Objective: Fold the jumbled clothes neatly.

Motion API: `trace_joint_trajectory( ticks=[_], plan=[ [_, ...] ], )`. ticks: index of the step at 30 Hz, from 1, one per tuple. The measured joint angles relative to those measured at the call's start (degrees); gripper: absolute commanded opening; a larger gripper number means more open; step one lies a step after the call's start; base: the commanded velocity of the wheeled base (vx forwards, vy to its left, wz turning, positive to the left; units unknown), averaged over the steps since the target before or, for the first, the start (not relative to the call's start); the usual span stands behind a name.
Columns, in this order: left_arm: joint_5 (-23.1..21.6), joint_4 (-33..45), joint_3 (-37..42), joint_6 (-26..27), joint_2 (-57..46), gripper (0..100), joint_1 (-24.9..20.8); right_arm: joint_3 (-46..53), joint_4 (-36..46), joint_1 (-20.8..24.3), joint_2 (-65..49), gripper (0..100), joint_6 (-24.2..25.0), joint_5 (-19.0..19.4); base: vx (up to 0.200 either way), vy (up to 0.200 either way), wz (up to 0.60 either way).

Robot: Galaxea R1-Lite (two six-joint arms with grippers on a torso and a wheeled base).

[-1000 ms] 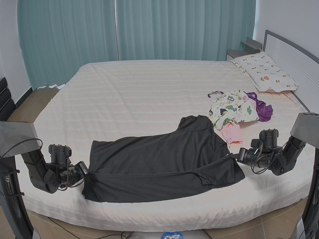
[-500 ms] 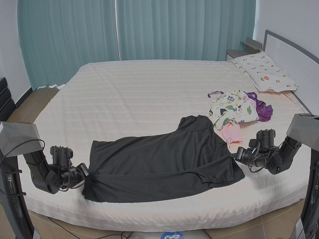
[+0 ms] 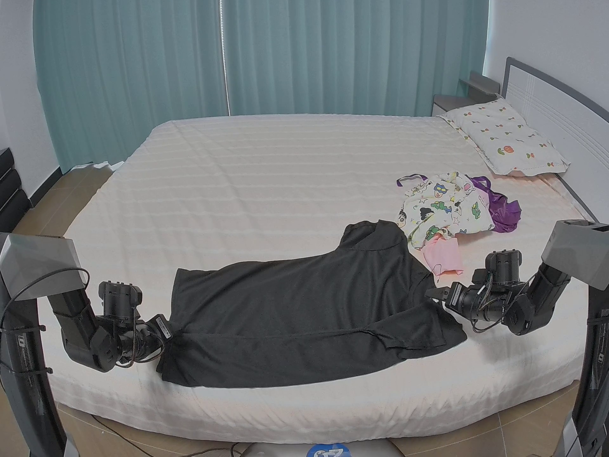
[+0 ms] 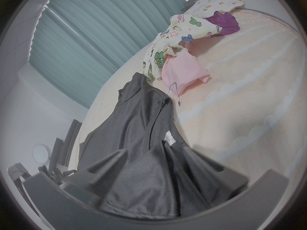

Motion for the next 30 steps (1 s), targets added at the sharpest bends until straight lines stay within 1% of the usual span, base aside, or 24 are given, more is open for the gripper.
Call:
trace_joint_trajectory(
  ticks=[2,4,8,9,11,12,15,22,30],
  plan=[
    [0.0,-0.5,0.0,-0.6,-0.4,100,0.0,0.5,-0.7,-0.1,-0.6,100,2.7,0.0,0.0,0.0,0.0],
    [0.0,-0.9,0.1,-0.9,-0.7,100,0.1,0.8,-0.9,-0.2,-1.0,100,3.6,0.0,0.0,0.0,0.0],
    [-0.1,-2.2,0.9,-1.6,-2.8,100,0.4,3.4,-2.1,-0.4,-3.5,100,11.8,0.1,0.0,0.0,0.0],
    [0.0,-2.6,1.1,-2.4,-3.6,100,0.5,4.5,-2.4,-0.3,-4.5,100,14.6,0.2,0.0,0.0,0.0],
    [0.1,-3.0,1.3,-4.5,-4.5,100,0.7,6.1,-2.6,-0.4,-5.8,100,17.3,0.3,0.1,0.0,0.0],
    [0.2,-3.2,1.3,-6.6,-5.1,100,0.9,6.9,-2.7,-0.4,-6.6,100,18.4,0.3,0.2,0.0,0.0],
    [0.3,-3.5,1.0,-10.0,-6.2,100,1.2,8.2,-2.9,-0.6,-7.9,100,20.0,0.5,0.2,0.0,0.0],
    [0.2,-3.7,0.7,-10.3,-7.2,100,1.5,9.4,-2.9,-0.9,-9.3,100,20.7,0.6,0.2,0.0,0.0],
    [0.2,-3.8,1.0,-10.2,-7.4,100,1.5,9.9,-2.9,-0.5,-9.6,100,20.5,0.6,0.0,0.0,0.0]
  ],
)
